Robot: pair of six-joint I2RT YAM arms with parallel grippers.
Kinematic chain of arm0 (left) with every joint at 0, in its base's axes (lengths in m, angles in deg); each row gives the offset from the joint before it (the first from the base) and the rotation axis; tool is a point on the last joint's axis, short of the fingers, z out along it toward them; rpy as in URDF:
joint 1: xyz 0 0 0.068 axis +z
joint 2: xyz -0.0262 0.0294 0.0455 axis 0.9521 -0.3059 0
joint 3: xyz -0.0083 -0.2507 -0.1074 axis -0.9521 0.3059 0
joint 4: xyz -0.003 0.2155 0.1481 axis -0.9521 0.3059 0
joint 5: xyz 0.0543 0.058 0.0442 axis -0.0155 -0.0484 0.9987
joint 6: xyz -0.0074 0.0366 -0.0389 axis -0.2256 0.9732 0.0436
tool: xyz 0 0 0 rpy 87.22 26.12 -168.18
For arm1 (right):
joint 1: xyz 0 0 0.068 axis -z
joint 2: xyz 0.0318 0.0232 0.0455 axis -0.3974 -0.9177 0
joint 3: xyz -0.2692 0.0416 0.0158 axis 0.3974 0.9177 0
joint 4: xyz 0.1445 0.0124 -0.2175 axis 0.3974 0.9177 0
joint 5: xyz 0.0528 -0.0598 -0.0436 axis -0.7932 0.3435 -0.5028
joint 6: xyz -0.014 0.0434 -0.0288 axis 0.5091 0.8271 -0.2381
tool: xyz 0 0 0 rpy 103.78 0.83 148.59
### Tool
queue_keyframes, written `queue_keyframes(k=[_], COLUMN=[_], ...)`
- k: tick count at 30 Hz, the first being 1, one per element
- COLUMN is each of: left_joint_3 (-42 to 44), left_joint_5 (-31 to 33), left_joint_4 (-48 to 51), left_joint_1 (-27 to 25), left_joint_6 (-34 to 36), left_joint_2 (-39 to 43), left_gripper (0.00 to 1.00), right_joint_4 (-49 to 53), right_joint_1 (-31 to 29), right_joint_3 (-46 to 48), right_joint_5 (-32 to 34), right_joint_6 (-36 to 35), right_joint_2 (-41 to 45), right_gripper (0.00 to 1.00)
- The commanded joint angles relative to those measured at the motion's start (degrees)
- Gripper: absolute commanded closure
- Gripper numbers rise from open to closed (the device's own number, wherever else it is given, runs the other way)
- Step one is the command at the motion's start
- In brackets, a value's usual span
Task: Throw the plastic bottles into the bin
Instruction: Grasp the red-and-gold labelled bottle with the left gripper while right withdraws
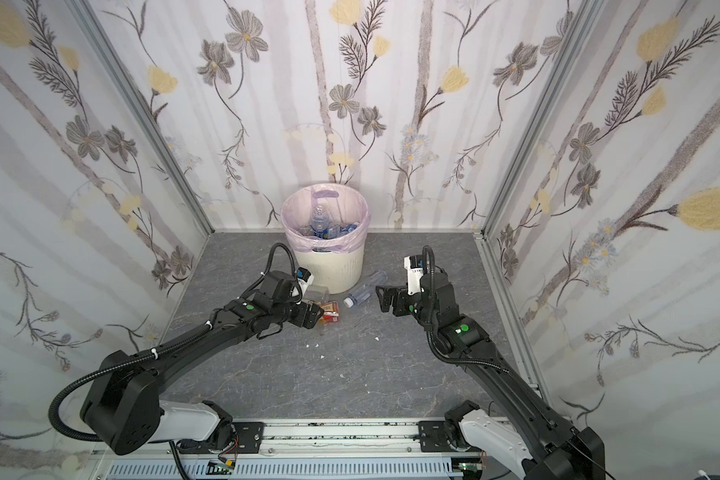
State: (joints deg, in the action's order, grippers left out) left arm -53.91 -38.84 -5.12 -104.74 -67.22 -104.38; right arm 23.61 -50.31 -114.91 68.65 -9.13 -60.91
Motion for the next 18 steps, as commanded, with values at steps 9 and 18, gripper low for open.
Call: queue_keyframes(k=[9,18], left_joint_3=[-6.5,-8.6], left_joint_5=[-0.1,1.2], left_joint_4=[-2.1,-2.2], left_joint_1=[-1.4,-2.0], left_joint_6=[7.5,8.2], left_joint_2=[-12.7,-18.8], left_gripper=[0.13,0.16], right_joint_4=[-3.5,-3.5], right_joint_1=[1.0,1.4], right_joint_3=[3.1,5.3], right_joint_5=[0.7,0.9], right_joint_6=[1.1,1.3], right_joint_2=[3.8,5.6], right_gripper=[0.0,0.0])
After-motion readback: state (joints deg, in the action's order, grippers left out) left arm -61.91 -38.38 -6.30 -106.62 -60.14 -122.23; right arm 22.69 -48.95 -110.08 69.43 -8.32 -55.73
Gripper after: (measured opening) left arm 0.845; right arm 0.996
